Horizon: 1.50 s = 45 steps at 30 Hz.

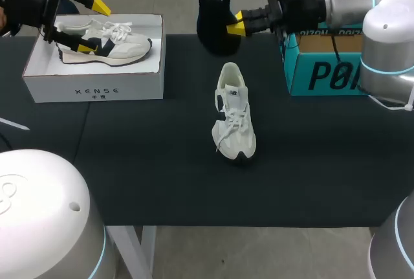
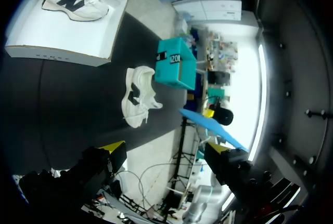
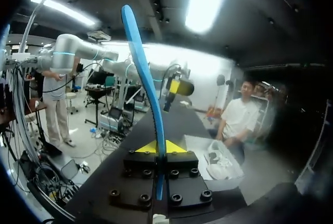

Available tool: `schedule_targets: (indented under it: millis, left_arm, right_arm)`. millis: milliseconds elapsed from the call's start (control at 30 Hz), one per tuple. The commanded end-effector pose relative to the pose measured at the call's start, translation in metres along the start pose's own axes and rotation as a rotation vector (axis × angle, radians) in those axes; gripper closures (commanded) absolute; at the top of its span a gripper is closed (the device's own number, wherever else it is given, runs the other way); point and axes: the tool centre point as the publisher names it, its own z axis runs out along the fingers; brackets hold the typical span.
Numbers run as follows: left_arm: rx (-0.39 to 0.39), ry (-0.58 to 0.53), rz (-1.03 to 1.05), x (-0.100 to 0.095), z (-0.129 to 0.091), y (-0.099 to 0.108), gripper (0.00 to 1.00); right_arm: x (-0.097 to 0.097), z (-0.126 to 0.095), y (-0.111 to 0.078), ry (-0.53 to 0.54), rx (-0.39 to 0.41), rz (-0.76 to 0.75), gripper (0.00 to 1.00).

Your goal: Take the shoe out of the shoebox, open the shoe tongue, remove and reinsert the insole, then place the shoe into the shoebox

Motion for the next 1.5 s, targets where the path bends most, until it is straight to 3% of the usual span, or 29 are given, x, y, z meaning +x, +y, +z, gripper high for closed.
schedule_targets:
  millis: [33,467,667,867,1033,1100,1200,1500]
  left_arm:
    - [-0.001,-0.003,-0.001,0.0,0.0,0.0,0.0]
    - [-0.001,-0.003,-0.001,0.0,0.0,0.0,0.0]
    - [-0.001,-0.003,-0.001,0.0,0.0,0.0,0.0]
    - [-0.001,-0.003,-0.001,0.0,0.0,0.0,0.0]
    - [-0.001,-0.003,-0.001,0.0,0.0,0.0,0.0]
    - [-0.001,-0.003,-0.001,0.0,0.0,0.0,0.0]
    - [-0.001,-0.003,-0.001,0.0,0.0,0.0,0.0]
    - [-0.001,-0.003,-0.001,0.0,0.0,0.0,0.0]
  right_arm:
    - [-0.005,0.005,-0.022,-0.033,-0.139,0.248,1.0]
    - [-0.015,0.011,-0.05,-0.014,-0.127,0.317,1.0]
    - [-0.031,0.013,-0.061,-0.028,-0.117,0.301,1.0]
    - [-0.054,0.008,-0.082,-0.074,-0.151,0.43,1.0]
    - [-0.071,-0.003,-0.097,-0.134,-0.134,0.521,1.0]
    - [-0.072,-0.005,-0.099,-0.152,-0.102,0.518,1.0]
    - [-0.073,-0.006,-0.097,-0.165,-0.113,0.456,1.0]
    - [-0.073,-0.006,-0.097,-0.165,-0.113,0.456,1.0]
